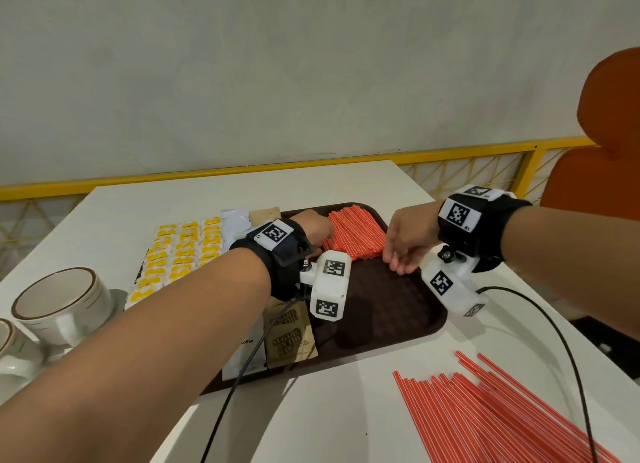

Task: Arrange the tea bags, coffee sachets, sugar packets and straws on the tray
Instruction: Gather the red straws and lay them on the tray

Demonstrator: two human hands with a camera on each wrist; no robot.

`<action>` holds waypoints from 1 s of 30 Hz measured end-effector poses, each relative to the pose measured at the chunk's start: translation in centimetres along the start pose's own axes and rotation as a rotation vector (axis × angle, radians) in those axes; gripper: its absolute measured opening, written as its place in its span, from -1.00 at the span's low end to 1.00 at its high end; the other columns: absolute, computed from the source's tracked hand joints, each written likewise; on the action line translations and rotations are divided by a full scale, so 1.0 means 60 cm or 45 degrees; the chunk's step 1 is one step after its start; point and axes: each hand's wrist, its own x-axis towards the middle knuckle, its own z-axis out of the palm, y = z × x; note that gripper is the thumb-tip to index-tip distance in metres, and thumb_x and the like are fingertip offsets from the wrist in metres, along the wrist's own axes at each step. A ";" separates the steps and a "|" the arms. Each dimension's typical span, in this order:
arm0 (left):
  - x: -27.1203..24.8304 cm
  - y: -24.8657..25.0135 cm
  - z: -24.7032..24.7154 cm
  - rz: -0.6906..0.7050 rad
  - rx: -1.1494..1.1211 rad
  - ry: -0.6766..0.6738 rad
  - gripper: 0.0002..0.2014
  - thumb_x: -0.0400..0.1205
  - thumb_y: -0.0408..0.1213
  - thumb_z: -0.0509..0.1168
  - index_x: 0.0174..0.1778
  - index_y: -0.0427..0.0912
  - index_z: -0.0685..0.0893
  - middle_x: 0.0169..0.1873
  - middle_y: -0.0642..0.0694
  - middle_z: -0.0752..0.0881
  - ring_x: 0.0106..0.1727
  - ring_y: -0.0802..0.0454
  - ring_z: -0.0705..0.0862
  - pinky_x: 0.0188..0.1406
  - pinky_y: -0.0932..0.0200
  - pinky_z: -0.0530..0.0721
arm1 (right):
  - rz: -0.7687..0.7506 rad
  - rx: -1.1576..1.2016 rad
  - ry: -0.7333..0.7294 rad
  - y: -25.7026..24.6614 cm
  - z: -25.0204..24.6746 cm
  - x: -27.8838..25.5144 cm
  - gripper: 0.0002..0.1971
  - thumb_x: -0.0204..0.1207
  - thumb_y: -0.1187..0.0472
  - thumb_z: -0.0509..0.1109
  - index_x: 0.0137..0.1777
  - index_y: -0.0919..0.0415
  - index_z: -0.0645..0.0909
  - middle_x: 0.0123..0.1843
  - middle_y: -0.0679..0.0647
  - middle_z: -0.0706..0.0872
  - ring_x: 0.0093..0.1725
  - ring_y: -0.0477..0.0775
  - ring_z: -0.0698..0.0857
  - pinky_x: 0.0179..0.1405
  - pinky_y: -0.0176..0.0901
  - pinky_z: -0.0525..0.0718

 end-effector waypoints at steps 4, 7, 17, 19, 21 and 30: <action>-0.026 0.015 0.006 0.143 0.536 -0.097 -0.80 0.62 -0.30 0.33 0.11 -0.30 0.63 -0.24 -0.12 0.60 -0.18 0.00 0.59 -0.29 0.28 0.53 | -0.016 0.008 0.107 -0.004 0.006 0.014 -0.73 0.58 0.59 0.14 -0.08 0.42 0.67 -0.20 0.21 0.72 -0.21 0.05 0.73 -0.02 -0.15 0.75; -0.020 0.021 0.027 0.190 0.788 -0.084 -0.57 0.51 -0.14 0.48 0.25 -0.24 0.63 -0.13 -0.08 0.67 -0.12 0.03 0.66 -0.11 0.22 0.66 | -0.020 0.000 0.054 -0.008 0.009 0.013 -0.72 0.59 0.60 0.10 -0.08 0.45 0.66 -0.21 0.26 0.68 -0.26 0.09 0.70 -0.23 -0.21 0.78; 0.013 0.034 0.055 0.219 1.211 0.017 -0.55 0.45 -0.03 0.52 0.14 -0.22 0.65 -0.16 -0.08 0.65 -0.18 -0.01 0.58 -0.19 0.19 0.58 | -0.172 0.050 0.018 -0.003 0.029 0.029 -0.67 0.56 0.60 0.14 -0.06 0.32 0.71 -0.19 0.16 0.72 -0.19 0.02 0.70 -0.03 -0.16 0.75; 0.013 0.034 0.052 0.226 1.209 0.032 -0.54 0.44 -0.03 0.52 0.16 -0.21 0.65 -0.10 -0.10 0.68 -0.17 -0.02 0.60 -0.18 0.19 0.61 | -0.186 0.068 0.005 -0.003 0.029 0.028 -0.66 0.55 0.61 0.16 -0.11 0.28 0.72 -0.20 0.16 0.73 -0.21 0.00 0.71 -0.04 -0.18 0.75; 0.012 0.036 0.051 0.213 1.177 0.032 -0.51 0.43 0.00 0.52 0.20 -0.17 0.65 -0.04 -0.09 0.70 -0.14 -0.01 0.62 -0.15 0.18 0.63 | -0.211 0.092 -0.008 -0.004 0.033 0.027 -0.66 0.55 0.62 0.18 -0.12 0.29 0.72 -0.21 0.15 0.74 -0.23 0.00 0.70 -0.06 -0.20 0.74; 0.012 0.028 0.029 0.134 0.990 -0.033 -0.81 0.42 -0.14 0.52 -0.21 -0.10 0.66 -0.25 -0.06 0.73 -0.29 0.06 0.68 -0.29 0.20 0.64 | -0.304 0.222 0.013 -0.010 0.042 0.029 -0.70 0.56 0.63 0.17 0.15 0.47 0.67 -0.13 0.19 0.75 -0.15 0.05 0.71 -0.02 -0.19 0.74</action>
